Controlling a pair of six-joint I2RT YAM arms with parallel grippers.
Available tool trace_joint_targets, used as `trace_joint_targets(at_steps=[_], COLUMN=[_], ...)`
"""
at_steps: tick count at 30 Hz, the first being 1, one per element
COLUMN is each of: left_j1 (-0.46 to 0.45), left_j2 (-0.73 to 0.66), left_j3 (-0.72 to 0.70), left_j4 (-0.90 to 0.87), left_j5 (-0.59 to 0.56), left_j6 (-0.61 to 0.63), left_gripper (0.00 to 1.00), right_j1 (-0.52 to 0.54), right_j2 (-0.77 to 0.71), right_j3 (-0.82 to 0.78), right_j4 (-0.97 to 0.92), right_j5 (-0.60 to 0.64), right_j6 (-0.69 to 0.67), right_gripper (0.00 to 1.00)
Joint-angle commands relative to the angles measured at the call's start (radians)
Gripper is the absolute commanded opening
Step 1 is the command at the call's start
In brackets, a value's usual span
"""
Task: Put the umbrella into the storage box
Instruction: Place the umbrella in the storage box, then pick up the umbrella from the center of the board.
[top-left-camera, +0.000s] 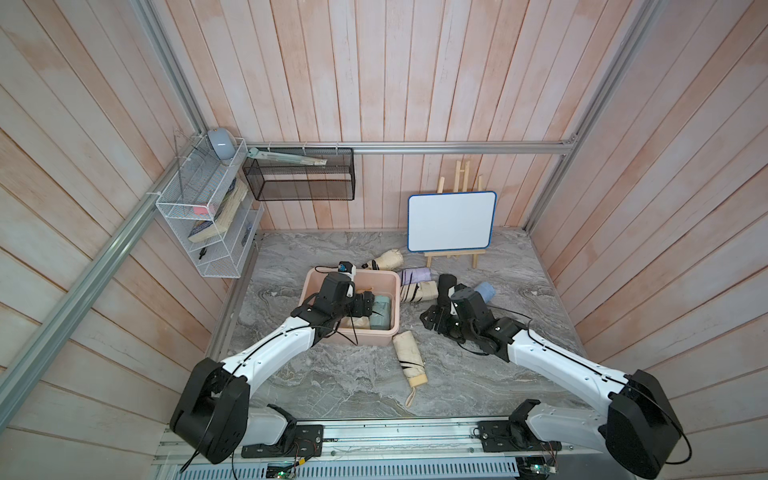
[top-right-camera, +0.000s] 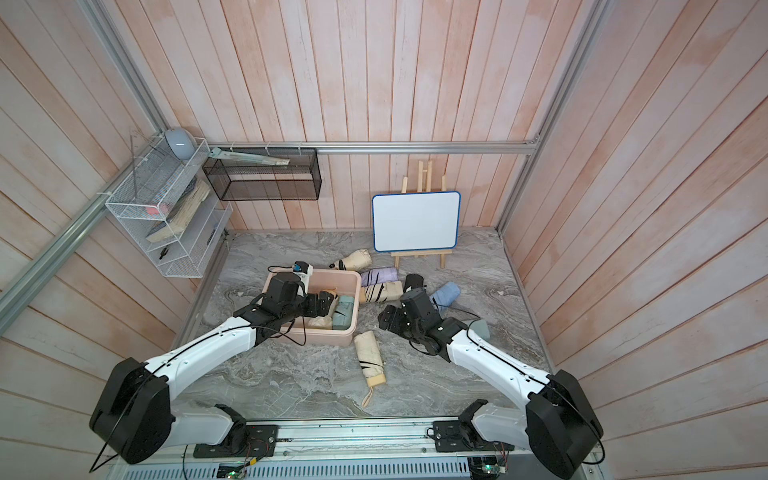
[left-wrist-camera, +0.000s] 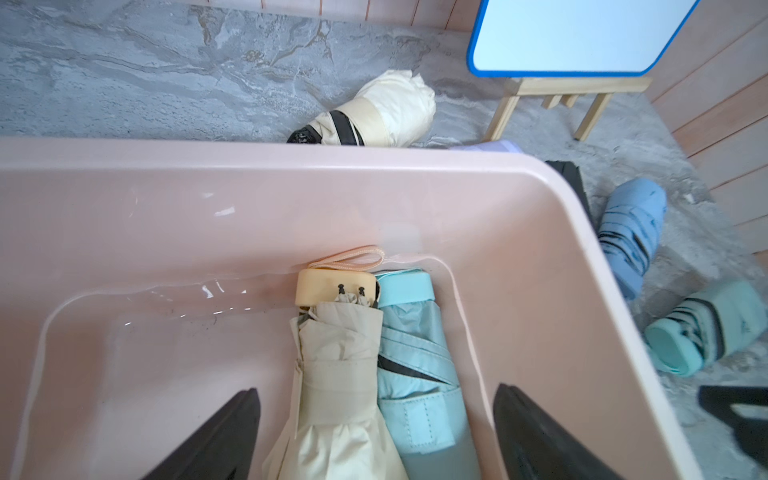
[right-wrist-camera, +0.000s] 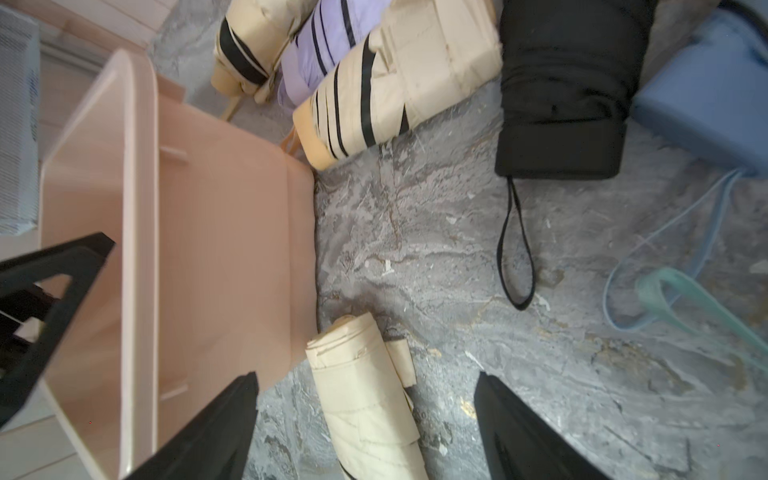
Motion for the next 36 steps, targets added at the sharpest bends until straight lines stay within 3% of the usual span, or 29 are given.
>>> trace_joint_targets(at_steps=[1, 9, 16, 22, 29, 36], left_j1=[0.005, 0.010, 0.014, 0.016, 0.019, 0.020], left_j2=[-0.067, -0.157, -0.183, -0.200, -0.217, -0.229], left_j3=[-0.021, 0.018, 0.031, 0.029, 0.040, 0.055], left_j4=[-0.041, -0.046, -0.028, -0.023, -0.025, -0.029], left_j5=[0.007, -0.021, -0.038, -0.041, -0.046, -0.046], left_j6=[-0.042, -0.084, -0.104, -0.108, -0.094, -0.063], left_gripper=[0.94, 0.94, 0.94, 0.94, 0.94, 0.94], right_j1=[0.078, 0.261, 0.413, 0.484, 0.486, 0.331], right_j2=[0.008, 0.055, 0.141, 0.248, 0.231, 0.118], right_j3=[-0.045, -0.112, -0.078, -0.030, -0.041, -0.073], right_j4=[-0.021, 0.044, -0.030, -0.125, -0.274, -0.419], right_j5=[0.072, 0.186, 0.272, 0.262, 0.311, 0.383], right_j6=[-0.002, 0.047, 0.088, 0.168, 0.271, 0.261], right_gripper=[0.88, 0.88, 0.88, 0.88, 0.88, 0.88])
